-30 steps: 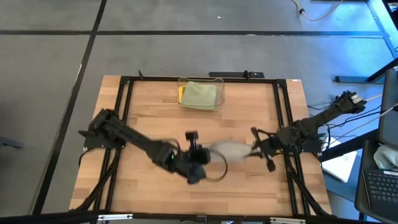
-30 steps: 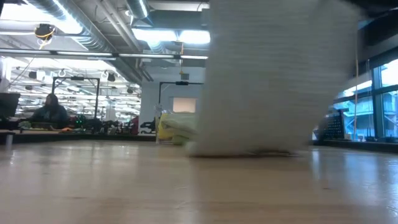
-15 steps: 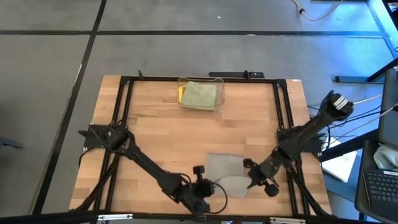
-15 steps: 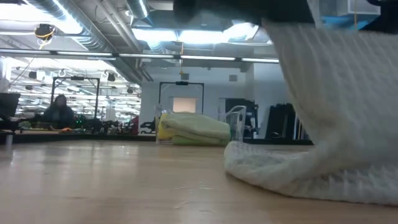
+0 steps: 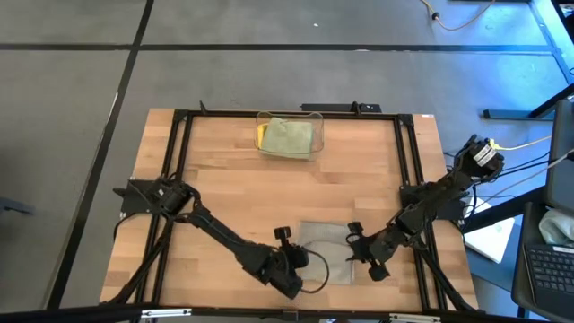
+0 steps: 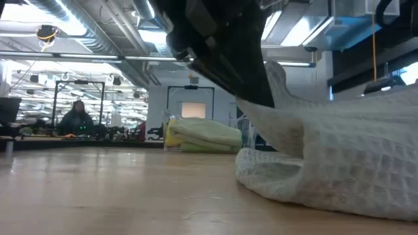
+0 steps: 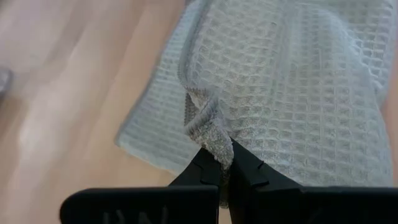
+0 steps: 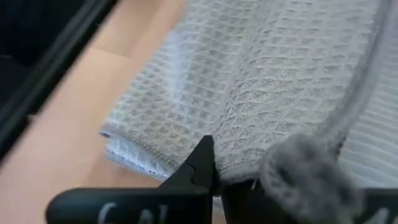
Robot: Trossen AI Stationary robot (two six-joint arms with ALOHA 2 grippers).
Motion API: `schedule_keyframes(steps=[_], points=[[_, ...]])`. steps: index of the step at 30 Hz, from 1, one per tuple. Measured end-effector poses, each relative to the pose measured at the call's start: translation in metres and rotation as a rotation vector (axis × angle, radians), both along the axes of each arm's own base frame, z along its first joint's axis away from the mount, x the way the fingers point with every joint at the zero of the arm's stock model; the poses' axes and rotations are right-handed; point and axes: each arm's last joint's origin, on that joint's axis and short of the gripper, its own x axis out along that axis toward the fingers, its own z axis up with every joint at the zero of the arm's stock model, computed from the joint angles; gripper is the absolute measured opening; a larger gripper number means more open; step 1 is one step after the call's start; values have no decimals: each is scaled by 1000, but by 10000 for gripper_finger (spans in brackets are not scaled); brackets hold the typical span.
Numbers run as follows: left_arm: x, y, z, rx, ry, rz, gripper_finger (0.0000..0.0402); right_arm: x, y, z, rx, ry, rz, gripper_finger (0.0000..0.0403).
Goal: Fold microfiber towels
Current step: Fold the gray microfiber cloth
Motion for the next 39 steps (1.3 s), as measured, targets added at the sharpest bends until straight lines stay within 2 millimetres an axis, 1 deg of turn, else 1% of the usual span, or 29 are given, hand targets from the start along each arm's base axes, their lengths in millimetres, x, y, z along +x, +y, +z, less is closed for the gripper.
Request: schedule_keyframes(steps=[5,7,11,13,15,18,20,23,27,29,31,36,39], points=[[3,18,11,35,39,5,0,-5,-10,10,-113,-57,-110,13],[2,25,16,51,57,20,0,-7,-15,17,-146,-94,-158,13],[-5,36,39,124,30,65,0,-15,-27,35,-244,-187,-253,13],[-4,42,45,126,23,79,0,-19,-31,44,-224,-218,-266,13],[-4,47,49,113,23,77,0,-21,-31,52,-167,-229,-241,13],[-1,50,54,79,11,67,0,-24,-33,59,-97,-220,-222,14],[0,49,53,47,10,58,0,-25,-31,61,-24,-193,-188,14],[1,42,53,-46,3,31,0,-25,-22,61,90,-147,-66,14],[0,20,57,-132,-34,-89,0,-24,-6,60,208,-121,85,14],[-2,9,59,-159,-44,-165,0,-23,-2,56,217,-112,111,14],[-4,3,59,-186,-39,-205,0,-20,1,51,208,-96,114,14],[-9,-7,57,-244,-28,-210,0,-13,7,33,185,-49,87,14],[-12,-16,58,-299,-40,-234,0,-10,15,24,207,-36,123,14]])
